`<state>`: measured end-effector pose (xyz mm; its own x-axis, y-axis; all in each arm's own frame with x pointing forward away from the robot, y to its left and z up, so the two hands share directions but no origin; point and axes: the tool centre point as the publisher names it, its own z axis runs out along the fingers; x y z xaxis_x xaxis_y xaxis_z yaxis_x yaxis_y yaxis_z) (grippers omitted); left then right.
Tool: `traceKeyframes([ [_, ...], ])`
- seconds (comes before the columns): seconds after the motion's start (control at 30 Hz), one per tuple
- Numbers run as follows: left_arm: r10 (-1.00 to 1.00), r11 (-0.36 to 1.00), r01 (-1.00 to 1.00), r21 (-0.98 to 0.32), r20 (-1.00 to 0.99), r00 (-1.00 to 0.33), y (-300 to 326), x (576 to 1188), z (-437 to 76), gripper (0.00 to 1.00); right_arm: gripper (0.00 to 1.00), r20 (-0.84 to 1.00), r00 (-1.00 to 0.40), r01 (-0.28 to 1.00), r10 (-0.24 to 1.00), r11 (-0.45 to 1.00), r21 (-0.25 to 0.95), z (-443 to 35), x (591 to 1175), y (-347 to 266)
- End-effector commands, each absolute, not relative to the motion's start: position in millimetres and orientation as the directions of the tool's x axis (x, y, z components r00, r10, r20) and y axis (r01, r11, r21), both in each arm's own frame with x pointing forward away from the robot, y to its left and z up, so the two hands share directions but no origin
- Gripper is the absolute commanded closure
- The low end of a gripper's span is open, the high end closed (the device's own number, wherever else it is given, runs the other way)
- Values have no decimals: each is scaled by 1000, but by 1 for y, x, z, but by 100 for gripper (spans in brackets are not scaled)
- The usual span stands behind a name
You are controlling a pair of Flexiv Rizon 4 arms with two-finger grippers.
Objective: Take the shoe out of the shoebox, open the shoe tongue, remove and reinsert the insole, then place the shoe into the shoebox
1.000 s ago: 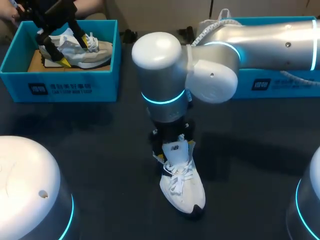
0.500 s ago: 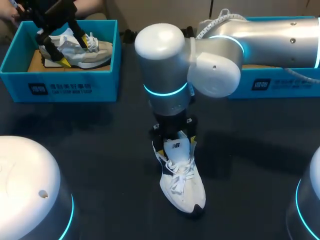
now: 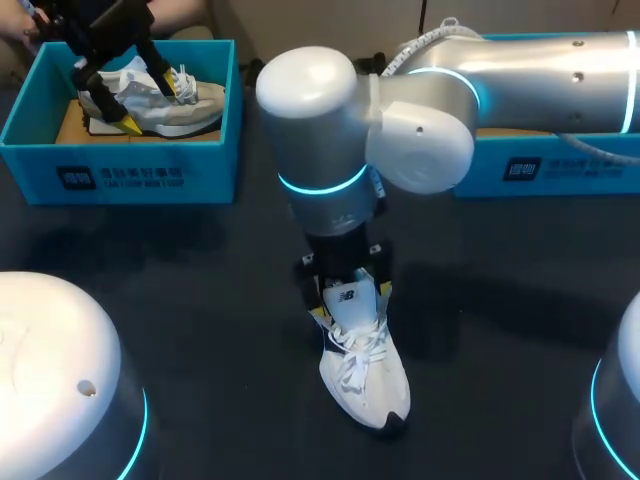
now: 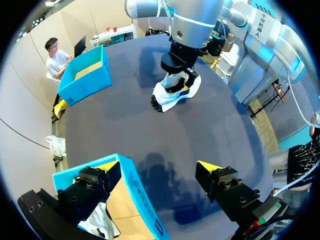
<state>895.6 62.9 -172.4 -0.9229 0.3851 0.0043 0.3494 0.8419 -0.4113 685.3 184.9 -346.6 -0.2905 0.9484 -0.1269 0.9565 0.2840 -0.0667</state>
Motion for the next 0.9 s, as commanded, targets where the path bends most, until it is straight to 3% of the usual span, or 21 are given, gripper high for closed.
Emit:
traceKeyframes([
  [0.03,386,842,350,-410,5,-923,63,895,-172,0,0,-144,-277,961,950,272,-55,-341,678,185],
  [0.9,386,842,350,-410,5,-923,63,895,-172,0,0,-158,-140,990,978,134,-48,-302,603,175],
])
